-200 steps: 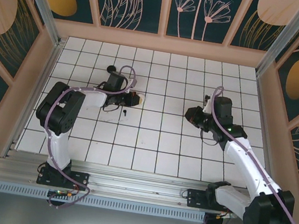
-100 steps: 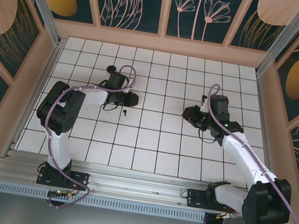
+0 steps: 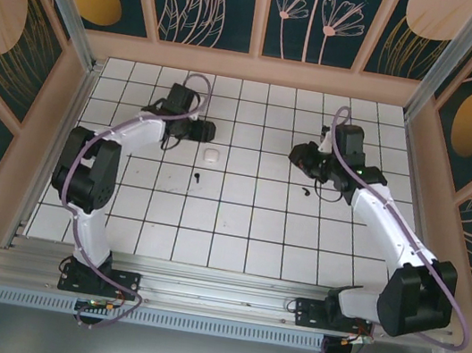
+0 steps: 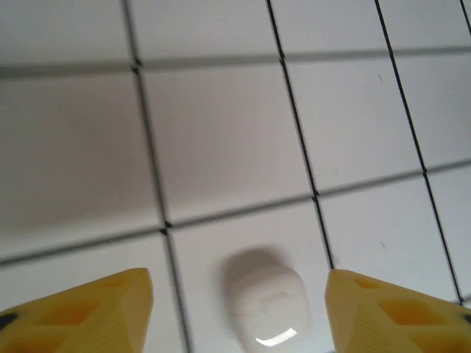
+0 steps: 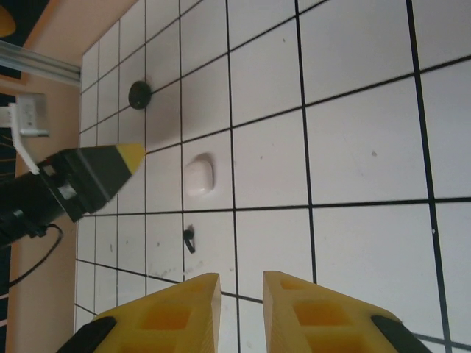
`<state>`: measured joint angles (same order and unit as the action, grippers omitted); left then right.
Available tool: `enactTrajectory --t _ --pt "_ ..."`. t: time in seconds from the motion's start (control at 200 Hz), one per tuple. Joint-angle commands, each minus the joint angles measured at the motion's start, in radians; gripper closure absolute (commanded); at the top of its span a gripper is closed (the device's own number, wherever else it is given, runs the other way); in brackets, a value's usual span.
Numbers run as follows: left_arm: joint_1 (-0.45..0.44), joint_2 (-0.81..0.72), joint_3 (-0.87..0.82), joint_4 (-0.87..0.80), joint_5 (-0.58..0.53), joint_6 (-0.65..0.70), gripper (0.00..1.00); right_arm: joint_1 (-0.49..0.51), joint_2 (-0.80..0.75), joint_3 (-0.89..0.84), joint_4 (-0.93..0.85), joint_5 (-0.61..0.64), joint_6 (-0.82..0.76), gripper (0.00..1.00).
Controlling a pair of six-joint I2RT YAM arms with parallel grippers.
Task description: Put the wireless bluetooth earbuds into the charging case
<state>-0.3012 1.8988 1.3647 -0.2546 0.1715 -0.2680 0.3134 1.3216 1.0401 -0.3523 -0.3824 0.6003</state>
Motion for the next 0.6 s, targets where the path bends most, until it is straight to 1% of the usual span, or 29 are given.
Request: enactTrajectory --t 0.0,0.04,0.13,0.255,0.435,0.591 --pt "0.071 0.032 0.110 -0.067 -0.112 0.004 0.30 -0.012 0.020 0.050 -0.044 0.016 -0.022 0.77" --pt "0.091 0.062 0.153 -0.074 -0.122 -0.005 0.27 -0.013 0.031 0.055 -0.043 0.014 -0.019 0.77" --pt "0.137 0.151 0.268 -0.107 -0.131 -0.040 0.25 -0.013 0.050 0.061 -0.041 0.004 -0.008 0.74" --pt "0.175 0.268 0.407 -0.127 -0.145 -0.101 0.23 -0.014 0.060 0.053 -0.033 0.001 0.006 0.73" --pt "0.187 0.388 0.519 -0.123 -0.186 -0.211 0.24 -0.014 0.079 0.043 -0.028 0.004 0.010 0.72" --pt "0.186 0.473 0.604 -0.159 -0.217 -0.262 0.25 -0.017 0.111 0.054 -0.025 0.000 -0.002 0.71"
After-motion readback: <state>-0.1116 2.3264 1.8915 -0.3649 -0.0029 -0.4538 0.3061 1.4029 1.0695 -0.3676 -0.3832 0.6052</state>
